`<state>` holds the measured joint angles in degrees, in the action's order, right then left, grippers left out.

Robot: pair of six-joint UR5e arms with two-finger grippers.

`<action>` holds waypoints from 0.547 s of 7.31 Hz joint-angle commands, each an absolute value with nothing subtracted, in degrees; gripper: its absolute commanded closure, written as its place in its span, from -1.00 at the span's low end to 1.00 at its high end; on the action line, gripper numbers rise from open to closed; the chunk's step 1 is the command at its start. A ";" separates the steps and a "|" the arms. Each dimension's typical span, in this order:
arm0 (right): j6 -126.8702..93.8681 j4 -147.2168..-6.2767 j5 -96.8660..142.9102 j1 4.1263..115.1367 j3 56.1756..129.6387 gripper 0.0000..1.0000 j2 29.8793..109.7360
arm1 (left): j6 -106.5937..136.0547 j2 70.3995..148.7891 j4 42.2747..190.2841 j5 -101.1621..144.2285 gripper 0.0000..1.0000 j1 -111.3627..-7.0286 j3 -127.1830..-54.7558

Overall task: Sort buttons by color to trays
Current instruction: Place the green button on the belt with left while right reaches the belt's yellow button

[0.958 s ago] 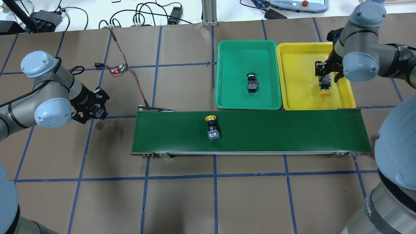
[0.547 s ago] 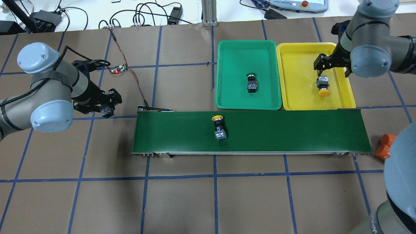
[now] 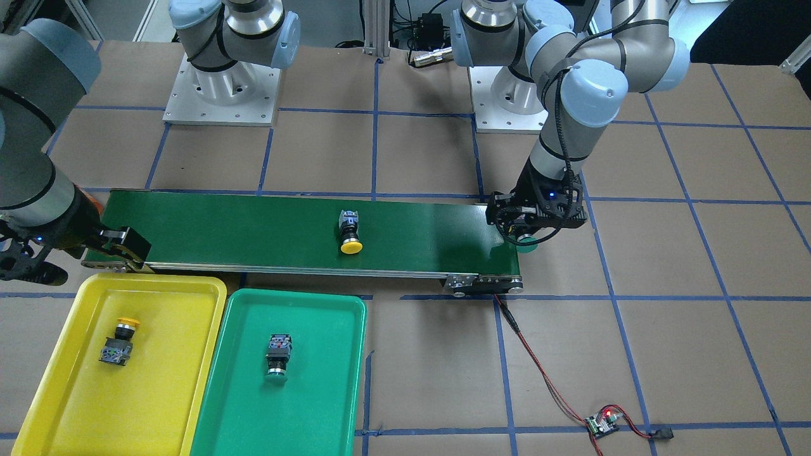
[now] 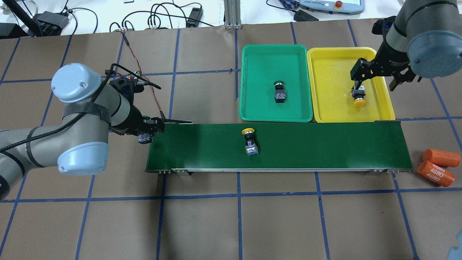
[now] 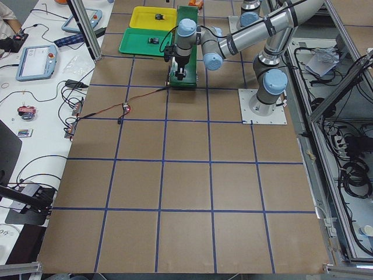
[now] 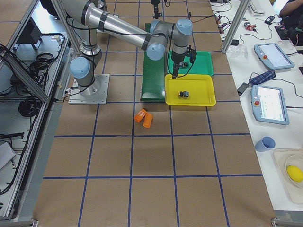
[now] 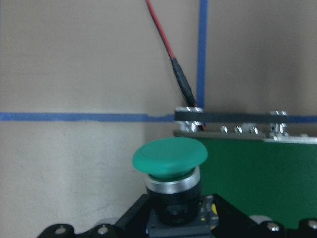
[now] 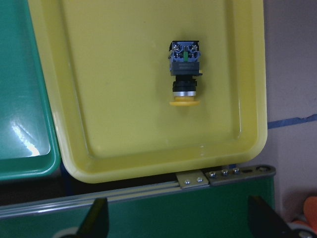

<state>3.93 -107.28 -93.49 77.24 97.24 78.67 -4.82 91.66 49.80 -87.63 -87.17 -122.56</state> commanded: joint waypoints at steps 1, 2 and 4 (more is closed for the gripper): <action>1.67 -106.17 -93.34 79.01 101.40 -1.00 82.78 | -2.57 92.98 48.43 -93.50 0.86 -91.92 -122.88; 1.58 -106.17 -92.12 79.01 104.12 -1.00 84.79 | -2.38 93.16 48.43 -93.34 0.79 -92.02 -122.70; 1.32 -106.17 -88.34 79.28 106.96 -1.00 87.53 | 1.22 94.91 48.51 -90.20 0.79 -92.37 -122.78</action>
<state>1.50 -106.22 -90.11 79.09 105.31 85.82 -0.52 93.89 48.49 -91.99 -92.14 -122.81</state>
